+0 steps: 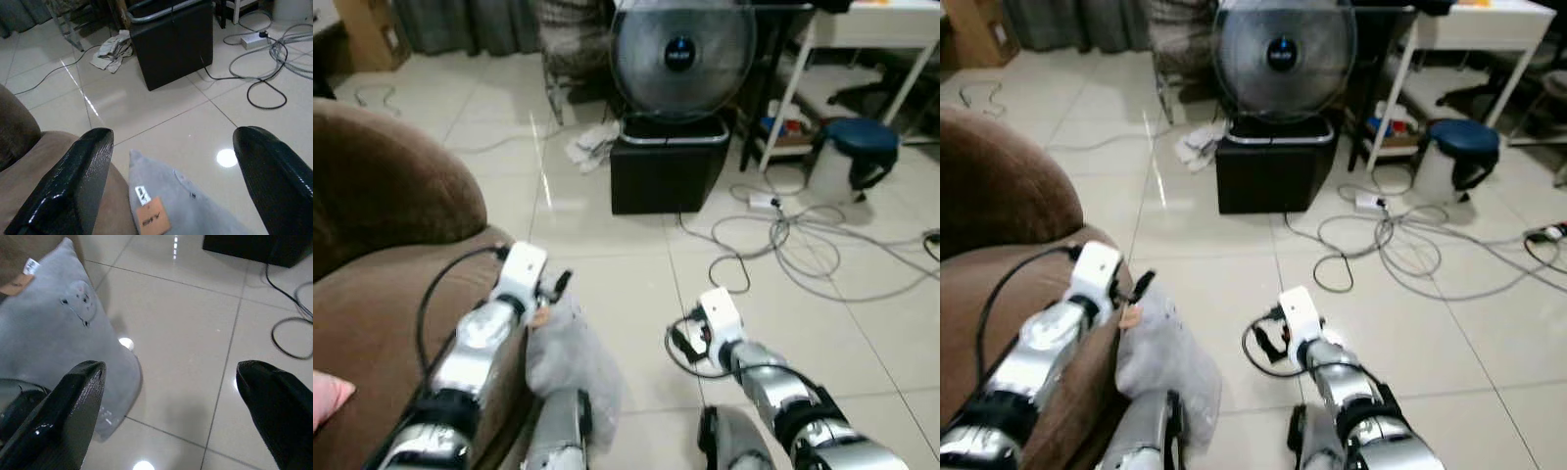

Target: Move the pillow to the sofa from floor

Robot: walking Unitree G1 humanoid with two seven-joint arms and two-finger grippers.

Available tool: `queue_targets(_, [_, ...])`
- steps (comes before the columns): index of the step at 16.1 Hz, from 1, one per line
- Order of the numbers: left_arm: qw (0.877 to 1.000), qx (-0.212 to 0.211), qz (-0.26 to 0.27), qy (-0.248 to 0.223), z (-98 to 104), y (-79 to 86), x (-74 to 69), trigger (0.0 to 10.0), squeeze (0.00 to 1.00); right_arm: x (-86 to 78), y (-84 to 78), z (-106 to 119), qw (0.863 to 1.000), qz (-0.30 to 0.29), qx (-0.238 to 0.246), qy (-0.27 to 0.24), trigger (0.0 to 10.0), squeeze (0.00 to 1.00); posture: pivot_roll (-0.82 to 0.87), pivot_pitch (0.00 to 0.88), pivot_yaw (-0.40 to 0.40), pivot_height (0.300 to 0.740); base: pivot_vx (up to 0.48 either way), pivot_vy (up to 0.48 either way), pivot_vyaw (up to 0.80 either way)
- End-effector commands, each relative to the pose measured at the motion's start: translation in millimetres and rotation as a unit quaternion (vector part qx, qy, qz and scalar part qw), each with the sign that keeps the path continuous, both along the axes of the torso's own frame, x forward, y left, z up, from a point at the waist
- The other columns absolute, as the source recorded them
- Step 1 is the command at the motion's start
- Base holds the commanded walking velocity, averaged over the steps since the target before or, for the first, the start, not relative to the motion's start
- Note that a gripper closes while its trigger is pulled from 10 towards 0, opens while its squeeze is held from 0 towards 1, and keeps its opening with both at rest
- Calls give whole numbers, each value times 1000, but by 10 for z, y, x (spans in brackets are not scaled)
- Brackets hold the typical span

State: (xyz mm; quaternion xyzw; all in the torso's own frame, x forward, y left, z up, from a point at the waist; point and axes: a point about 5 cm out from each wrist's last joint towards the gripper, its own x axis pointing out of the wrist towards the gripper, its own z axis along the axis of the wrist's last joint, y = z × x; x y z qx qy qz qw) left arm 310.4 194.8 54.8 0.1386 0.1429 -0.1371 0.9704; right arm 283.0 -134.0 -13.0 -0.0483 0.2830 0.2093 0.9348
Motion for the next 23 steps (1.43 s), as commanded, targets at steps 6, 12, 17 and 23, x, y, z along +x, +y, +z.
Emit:
queue_targets(6, [1000, -13, -21, -10, 58, -25, 38, 10000, 0, -211, -288, -192, 998, -40, -30, 35, 10000, 0, 60, 0, 59, 586, 0, 0, 0])
queue_targets(12, [999, -5, -29, -26, 81, -89, 36, 10000, 0, -190, -334, -193, 996, -57, -40, 51, 10000, 0, 79, 0, 55, 586, 0, 0, 0])
queue_targets(17, [999, -5, -14, -30, 103, -20, 24, 10000, 0, -135, -134, -171, 997, -34, -51, 49, 10000, 0, 107, 0, 33, 586, 0, -307, 0])
queue_targets(23, [998, 52, 27, -21, 116, 140, 80, 10000, 0, -76, -20, -114, 999, -13, -42, 31, 10000, 0, 145, 0, 1, 586, 0, 0, 0])
